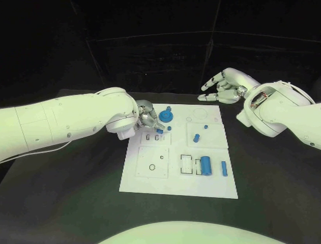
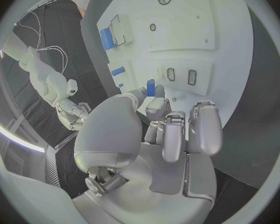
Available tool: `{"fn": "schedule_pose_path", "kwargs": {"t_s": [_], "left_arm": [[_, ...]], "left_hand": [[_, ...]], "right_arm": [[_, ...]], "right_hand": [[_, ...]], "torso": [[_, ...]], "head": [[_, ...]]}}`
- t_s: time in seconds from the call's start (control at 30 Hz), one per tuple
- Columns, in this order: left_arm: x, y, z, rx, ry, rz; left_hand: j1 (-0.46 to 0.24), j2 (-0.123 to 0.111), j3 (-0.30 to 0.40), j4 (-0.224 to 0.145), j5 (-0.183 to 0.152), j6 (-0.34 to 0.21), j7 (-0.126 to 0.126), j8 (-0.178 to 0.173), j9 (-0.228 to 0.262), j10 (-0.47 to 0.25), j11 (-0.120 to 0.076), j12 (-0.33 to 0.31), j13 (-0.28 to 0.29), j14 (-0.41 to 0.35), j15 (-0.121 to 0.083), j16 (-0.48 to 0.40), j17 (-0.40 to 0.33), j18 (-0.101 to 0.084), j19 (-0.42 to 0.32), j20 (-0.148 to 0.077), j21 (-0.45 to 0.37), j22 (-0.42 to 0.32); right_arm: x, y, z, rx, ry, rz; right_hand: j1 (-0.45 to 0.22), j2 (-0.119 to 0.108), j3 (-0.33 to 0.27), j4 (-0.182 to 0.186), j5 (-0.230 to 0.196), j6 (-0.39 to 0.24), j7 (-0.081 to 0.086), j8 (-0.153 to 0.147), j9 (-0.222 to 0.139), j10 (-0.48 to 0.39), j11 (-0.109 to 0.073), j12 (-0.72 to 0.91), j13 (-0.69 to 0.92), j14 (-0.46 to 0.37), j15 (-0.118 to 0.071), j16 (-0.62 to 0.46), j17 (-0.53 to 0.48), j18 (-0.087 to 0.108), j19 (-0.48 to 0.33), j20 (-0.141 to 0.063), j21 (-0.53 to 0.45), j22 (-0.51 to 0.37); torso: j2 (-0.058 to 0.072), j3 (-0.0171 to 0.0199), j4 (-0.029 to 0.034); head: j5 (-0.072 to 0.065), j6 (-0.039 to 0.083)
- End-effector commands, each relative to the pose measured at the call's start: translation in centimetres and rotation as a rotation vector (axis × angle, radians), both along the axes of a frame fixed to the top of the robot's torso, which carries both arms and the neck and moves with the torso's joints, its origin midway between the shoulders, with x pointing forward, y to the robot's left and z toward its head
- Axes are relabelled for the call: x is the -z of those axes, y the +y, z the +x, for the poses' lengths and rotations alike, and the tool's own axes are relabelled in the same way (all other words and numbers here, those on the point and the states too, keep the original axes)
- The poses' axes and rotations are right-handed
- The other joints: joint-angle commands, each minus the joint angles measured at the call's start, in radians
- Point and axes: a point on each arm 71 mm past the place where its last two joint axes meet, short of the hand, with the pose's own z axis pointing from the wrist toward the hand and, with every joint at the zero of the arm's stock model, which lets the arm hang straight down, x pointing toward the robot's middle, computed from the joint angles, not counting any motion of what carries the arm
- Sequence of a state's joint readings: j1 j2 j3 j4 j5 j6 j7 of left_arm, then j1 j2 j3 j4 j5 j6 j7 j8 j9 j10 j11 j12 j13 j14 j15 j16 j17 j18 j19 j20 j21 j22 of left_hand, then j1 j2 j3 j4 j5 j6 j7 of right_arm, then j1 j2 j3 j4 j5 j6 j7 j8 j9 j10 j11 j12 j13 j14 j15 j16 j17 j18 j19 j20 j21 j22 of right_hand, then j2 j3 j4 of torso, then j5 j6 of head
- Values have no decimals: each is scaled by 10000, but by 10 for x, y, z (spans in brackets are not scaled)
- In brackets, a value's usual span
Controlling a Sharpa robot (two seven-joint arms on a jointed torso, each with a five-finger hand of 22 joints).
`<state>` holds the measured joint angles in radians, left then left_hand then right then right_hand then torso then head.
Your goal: Assemble the parts on the task board
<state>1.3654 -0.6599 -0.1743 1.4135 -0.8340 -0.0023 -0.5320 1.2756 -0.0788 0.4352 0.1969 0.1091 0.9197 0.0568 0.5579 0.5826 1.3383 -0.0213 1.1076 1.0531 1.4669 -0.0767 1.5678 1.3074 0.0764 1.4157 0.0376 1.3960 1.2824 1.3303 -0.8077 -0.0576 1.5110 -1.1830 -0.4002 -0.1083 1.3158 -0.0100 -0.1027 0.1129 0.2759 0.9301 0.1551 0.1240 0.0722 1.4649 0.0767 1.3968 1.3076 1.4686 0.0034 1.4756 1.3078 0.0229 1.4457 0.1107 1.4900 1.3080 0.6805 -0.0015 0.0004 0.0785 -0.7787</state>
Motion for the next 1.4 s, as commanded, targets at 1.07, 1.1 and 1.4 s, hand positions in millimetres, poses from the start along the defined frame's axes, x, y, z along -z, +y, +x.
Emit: {"fn": "schedule_pose_path", "kwargs": {"t_s": [1.07,1.1,1.4], "left_arm": [[23,4,-6,-9,-113,801],[23,4,-6,4,-86,823],[24,6,-7,57,-10,978]], "left_hand": [[-95,-203,1845,-1678,-74,-13,-21,76,51,121,17,43,48,1039,26,30,2633,-101,20,5,19,59],[-97,-204,1846,-1678,-74,-12,-21,76,52,122,17,44,49,1039,26,30,2633,-101,20,5,18,58],[-103,-213,1852,-1683,-75,-7,-24,80,55,117,15,29,31,1039,26,30,2633,-100,17,5,14,52]], "right_arm": [[-2,-1,1,-22,-107,75],[-2,-1,1,-21,-106,74],[-2,-1,1,-17,-100,71]], "right_hand": [[19,77,-47,17,-53,27,-2,57,-9,62,-80,5,1195,604,-76,-59,728,196,-31,-26,-34,911],[19,77,-47,17,-53,27,-2,57,-9,62,-80,5,1195,604,-76,-59,728,196,-31,-26,-34,911],[52,81,-68,24,-72,29,-3,62,-9,51,-82,-13,1180,602,-77,-67,715,199,-40,-28,-41,899]], "torso": [[-4,9,-3],[-5,11,1],[-1,8,4]], "head": [[98,-129],[93,-127],[91,-133]]}}
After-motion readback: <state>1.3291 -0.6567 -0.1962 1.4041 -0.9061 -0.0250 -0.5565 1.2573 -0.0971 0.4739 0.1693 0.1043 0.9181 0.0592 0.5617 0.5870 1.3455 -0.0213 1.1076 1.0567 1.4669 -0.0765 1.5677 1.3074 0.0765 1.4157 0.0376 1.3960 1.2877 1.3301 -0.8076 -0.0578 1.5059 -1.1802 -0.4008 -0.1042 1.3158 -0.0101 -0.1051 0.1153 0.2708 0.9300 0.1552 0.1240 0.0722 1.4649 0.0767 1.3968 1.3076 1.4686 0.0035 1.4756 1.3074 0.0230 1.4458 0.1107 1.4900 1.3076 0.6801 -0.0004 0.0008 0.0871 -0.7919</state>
